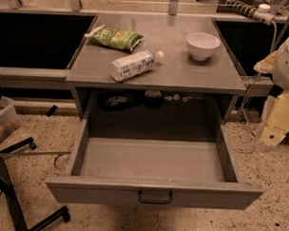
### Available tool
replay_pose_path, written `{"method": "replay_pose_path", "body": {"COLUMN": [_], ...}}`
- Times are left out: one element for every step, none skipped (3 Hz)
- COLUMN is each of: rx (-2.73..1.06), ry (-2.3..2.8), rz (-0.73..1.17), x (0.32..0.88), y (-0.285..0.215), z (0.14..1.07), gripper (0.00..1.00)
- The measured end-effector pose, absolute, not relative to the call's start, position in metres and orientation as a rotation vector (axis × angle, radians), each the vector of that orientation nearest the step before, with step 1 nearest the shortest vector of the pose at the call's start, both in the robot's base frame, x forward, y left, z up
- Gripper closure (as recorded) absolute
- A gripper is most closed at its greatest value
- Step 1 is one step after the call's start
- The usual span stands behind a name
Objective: Close top drawer
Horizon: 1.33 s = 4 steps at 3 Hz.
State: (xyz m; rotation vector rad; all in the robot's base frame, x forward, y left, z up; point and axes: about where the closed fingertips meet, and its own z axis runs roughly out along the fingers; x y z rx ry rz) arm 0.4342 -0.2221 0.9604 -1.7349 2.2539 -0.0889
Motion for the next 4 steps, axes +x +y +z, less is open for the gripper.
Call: {"method": "replay_pose_path", "body": {"rx": [-1.735,-1.703,-1.676,-1.654], "ry": [2.254,2.281,2.320,2.367], "rz": [-0.089,-0.056,0.061,0.212], "x": [0.434,0.426,0.403,0.374], "y": [-0.222,-0.225,-0.232,-0.240], "z": [0.960,0.943,0.895,0.837], "gripper": [0.00,0.00,0.00,0.00]}}
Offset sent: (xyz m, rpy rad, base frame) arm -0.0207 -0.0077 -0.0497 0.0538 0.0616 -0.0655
